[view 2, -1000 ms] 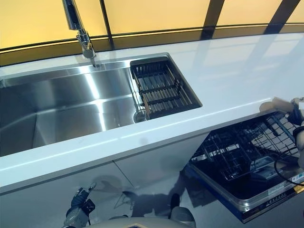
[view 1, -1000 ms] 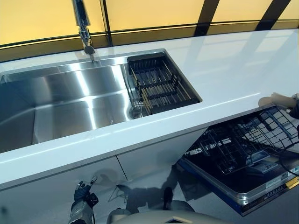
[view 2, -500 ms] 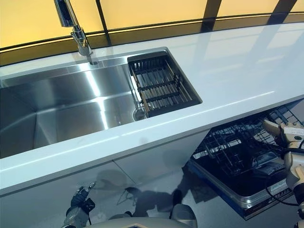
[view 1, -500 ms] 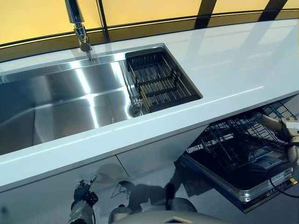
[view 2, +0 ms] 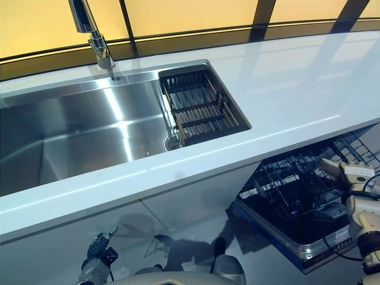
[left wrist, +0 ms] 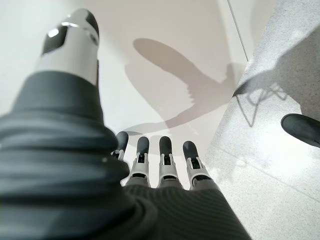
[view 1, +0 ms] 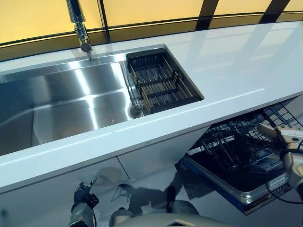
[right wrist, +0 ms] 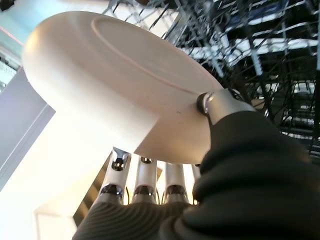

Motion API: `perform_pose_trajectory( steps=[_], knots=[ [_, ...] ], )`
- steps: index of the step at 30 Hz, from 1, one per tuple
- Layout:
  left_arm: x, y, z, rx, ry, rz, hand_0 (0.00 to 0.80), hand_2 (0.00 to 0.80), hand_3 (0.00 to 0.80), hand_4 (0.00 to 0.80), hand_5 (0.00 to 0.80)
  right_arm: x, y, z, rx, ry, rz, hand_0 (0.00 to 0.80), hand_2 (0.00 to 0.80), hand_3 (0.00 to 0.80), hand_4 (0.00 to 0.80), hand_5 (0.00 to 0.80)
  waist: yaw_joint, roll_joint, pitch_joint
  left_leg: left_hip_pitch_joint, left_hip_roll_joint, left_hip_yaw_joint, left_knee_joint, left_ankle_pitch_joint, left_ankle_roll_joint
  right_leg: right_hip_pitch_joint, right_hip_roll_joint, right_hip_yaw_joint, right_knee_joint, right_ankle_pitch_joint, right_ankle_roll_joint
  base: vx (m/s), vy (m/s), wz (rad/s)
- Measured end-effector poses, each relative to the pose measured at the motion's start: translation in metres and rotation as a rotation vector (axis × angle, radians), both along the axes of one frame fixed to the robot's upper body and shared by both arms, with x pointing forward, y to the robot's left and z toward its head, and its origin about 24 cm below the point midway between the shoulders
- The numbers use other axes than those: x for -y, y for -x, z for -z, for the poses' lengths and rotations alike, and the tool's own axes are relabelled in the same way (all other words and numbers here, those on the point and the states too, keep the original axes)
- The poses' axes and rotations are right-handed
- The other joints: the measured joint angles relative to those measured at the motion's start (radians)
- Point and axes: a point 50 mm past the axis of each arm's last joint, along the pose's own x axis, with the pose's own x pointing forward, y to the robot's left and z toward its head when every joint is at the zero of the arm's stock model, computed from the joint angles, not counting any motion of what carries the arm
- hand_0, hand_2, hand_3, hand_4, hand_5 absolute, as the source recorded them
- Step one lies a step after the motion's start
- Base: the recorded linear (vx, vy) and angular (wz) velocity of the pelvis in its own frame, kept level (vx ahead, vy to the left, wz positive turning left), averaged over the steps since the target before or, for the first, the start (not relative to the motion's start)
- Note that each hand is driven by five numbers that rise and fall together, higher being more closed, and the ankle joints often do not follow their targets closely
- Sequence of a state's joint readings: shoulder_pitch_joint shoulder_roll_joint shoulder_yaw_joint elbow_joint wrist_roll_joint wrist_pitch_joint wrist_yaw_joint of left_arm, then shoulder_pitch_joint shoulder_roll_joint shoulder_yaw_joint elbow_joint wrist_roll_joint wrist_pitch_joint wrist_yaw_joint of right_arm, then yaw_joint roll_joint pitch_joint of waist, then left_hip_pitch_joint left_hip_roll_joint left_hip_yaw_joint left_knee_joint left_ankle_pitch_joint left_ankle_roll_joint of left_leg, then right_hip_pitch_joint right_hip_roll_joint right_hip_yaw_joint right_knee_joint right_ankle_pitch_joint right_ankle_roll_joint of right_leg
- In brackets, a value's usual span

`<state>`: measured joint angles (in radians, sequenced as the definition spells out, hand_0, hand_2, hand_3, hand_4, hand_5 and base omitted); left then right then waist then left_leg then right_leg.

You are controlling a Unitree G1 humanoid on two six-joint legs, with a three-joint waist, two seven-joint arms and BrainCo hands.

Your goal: Take plates into dishwasher

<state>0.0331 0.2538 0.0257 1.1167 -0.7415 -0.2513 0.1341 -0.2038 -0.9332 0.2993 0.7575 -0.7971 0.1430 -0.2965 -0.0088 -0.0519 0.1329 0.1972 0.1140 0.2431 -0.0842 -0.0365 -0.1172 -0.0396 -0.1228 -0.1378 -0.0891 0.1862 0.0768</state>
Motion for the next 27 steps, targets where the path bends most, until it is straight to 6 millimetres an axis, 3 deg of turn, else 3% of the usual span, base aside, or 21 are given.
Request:
perform_pose_trajectory(
  steps=[7,17,27],
  knots=[
    [0.000,-0.003,-0.001,0.010,0.000,0.002,0.000,0.000,0.000,0.000,0.000,-0.021,-0.021,0.013,-0.038,-0.032,-0.035,0.800,0.800,0.800,0.800,0.800,0.013,0.004,0.001,0.003,0.000,-0.010,0.001,0.001,0.000,0.010,-0.004,-0.011,0.000,0.000,0.000,0.011,-0.014,0.04],
    [0.001,-0.016,-0.007,0.076,0.011,-0.001,0.000,0.000,0.000,0.000,0.000,-0.018,-0.033,0.014,-0.062,-0.001,0.054,0.800,0.800,0.800,0.800,0.800,0.077,0.042,-0.004,0.003,-0.001,-0.039,0.003,0.003,0.002,0.028,-0.010,-0.038,0.000,-0.002,-0.001,0.006,-0.024,0.08],
    [0.001,-0.021,-0.010,0.102,0.006,0.004,0.000,0.000,0.000,0.000,0.000,-0.018,-0.036,0.019,-0.148,-0.005,0.125,0.800,0.800,0.800,0.800,0.800,0.093,0.055,-0.010,0.000,-0.006,-0.060,0.002,0.004,0.004,0.039,-0.021,-0.063,0.000,-0.006,0.002,0.008,-0.005,0.06]
  ],
)
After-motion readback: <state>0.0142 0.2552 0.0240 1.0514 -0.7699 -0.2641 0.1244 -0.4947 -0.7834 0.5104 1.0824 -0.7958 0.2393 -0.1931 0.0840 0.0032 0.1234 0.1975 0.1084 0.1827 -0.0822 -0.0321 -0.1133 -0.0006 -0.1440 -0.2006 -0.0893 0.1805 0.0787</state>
